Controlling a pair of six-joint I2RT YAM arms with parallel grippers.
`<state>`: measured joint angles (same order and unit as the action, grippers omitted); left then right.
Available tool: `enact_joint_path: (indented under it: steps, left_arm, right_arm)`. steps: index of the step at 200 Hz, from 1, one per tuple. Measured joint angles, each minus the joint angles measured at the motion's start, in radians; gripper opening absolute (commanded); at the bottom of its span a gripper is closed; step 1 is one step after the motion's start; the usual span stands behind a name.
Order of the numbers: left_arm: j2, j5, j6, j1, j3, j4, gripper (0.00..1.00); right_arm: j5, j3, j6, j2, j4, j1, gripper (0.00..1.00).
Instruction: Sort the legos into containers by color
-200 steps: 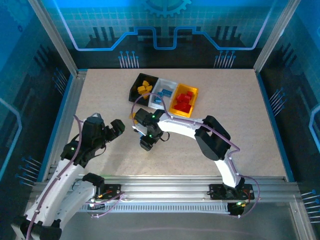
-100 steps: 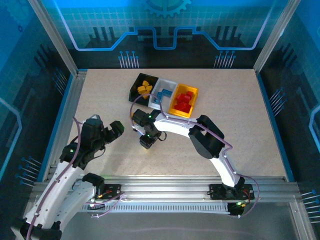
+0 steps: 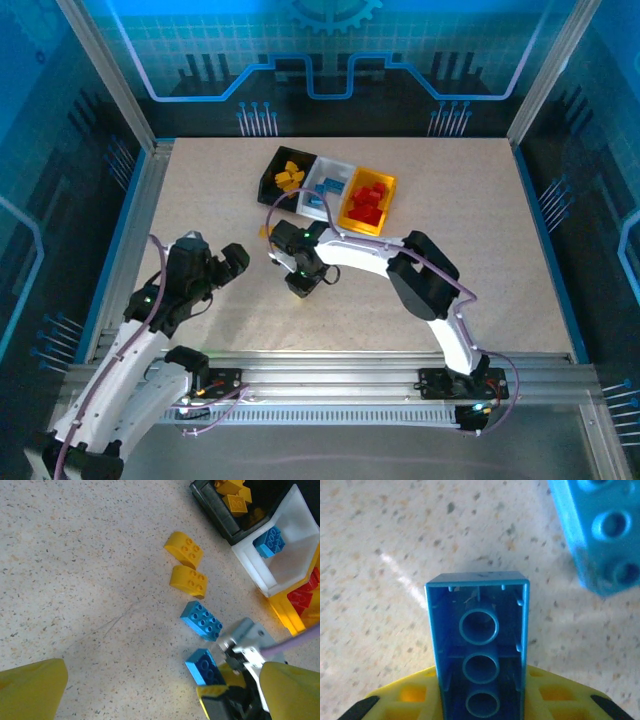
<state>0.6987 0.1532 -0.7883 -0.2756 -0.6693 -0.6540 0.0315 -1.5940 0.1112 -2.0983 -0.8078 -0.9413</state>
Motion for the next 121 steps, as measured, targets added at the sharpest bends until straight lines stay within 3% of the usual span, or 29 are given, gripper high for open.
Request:
enact_joint_path:
  steps: [33,63,121]
  left_arm:
    - [0.041,-0.004,0.0,0.0,0.0,0.037,0.99]
    - [0.087,-0.032,0.001,0.001,-0.001,0.071,0.99]
    - [0.179,-0.099,0.008,0.002,-0.035,0.084,0.99]
  right_arm:
    - [-0.088,0.094,0.005,0.158,0.015,0.023,0.28]
    - [-0.139,0.08,0.033,0.257,0.021,0.119,0.28]
    - [-0.182,-0.24,0.177,0.136,-0.01,0.352,0.28]
